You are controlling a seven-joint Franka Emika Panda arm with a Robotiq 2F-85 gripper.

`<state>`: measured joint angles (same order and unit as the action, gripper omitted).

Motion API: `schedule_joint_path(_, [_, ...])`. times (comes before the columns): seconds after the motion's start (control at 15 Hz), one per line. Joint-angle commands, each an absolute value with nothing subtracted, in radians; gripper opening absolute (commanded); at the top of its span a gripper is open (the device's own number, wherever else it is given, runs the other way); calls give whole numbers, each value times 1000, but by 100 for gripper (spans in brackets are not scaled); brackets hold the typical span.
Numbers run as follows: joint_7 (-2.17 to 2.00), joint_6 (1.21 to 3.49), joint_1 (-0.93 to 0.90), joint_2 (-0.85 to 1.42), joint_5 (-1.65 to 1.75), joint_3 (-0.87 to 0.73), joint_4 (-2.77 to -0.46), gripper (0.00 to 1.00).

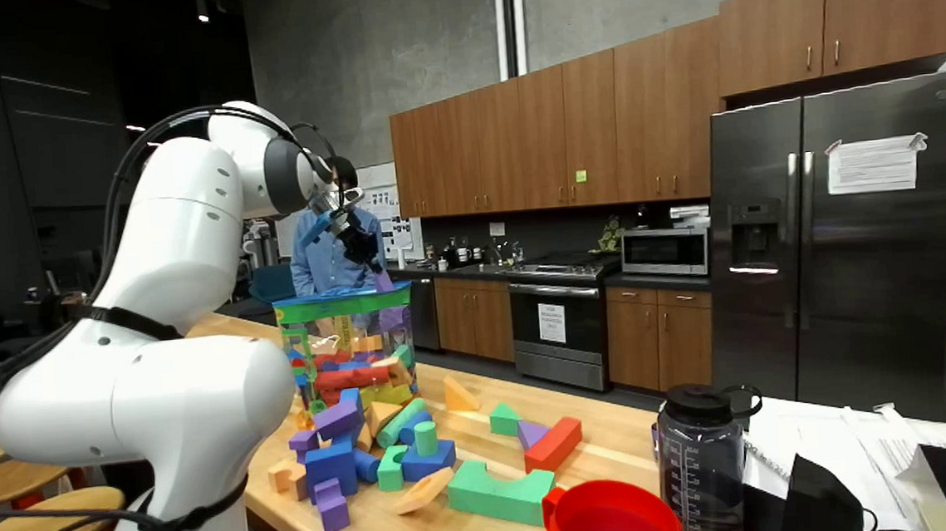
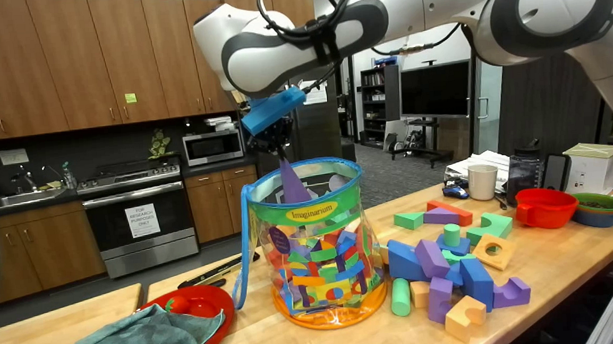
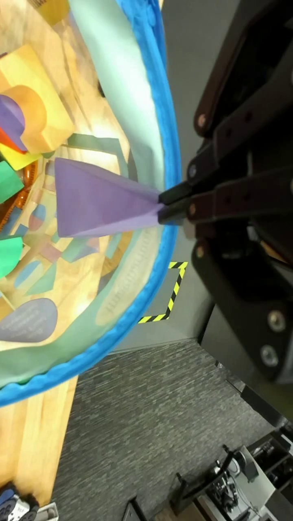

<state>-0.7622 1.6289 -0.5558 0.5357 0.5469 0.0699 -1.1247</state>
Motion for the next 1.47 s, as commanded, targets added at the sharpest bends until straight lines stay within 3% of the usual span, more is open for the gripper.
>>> schedule_joint_path(0.0, [-813, 1606, -576, 477, 605, 51, -1141, 1])
schedule_joint_path(1.4, [-877, 1496, -609, 312, 679, 46, -1172, 1])
